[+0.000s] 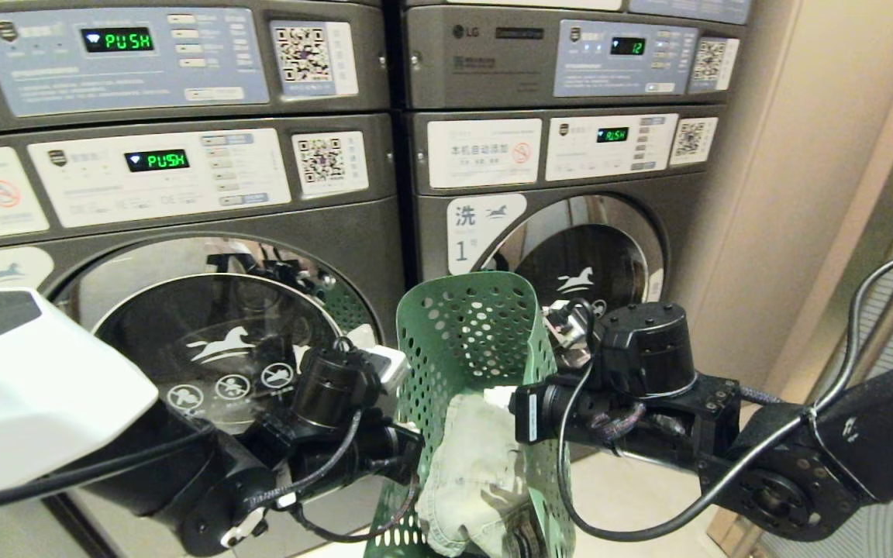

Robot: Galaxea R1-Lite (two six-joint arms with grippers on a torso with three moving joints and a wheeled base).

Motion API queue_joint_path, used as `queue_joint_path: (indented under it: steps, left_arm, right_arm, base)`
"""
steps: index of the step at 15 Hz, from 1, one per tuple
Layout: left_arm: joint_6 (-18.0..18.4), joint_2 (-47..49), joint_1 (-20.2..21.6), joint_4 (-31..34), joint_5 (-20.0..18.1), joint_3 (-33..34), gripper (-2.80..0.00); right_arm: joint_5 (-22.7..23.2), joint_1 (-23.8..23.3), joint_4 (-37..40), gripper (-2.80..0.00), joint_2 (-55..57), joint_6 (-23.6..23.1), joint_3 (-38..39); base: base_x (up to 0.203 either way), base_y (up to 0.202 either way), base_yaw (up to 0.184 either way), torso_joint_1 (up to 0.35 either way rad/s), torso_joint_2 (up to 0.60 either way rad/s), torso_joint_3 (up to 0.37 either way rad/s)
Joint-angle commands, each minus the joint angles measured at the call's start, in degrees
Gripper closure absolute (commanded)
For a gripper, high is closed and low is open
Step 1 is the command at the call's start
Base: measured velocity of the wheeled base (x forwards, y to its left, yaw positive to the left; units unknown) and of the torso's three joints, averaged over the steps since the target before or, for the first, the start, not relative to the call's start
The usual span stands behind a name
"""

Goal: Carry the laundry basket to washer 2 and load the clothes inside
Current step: Pick up the clothes basket and put it beside the washing machine

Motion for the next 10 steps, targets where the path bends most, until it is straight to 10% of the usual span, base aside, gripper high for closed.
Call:
queue_joint_path:
  steps: [1,10]
  left_arm:
    - [-0.1,0.5,-0.1,-0.2,0.0,-0.4,0.0]
    - [-0.4,0.7,-0.3,-0.1,0.0,-1.3,0.0]
  right_arm:
    - [0.1,0.0,-0.3,0.0,-0.3,0.0,0.5]
    - [-0.3,0.0,-0.2,0.0,-0.1,-1.2,0.8]
  base:
    - [-0.001,-0.006,0.166,-0.002,0.0,0.007]
    - [0.0,0.0,0.027,0.001,0.0,0.001]
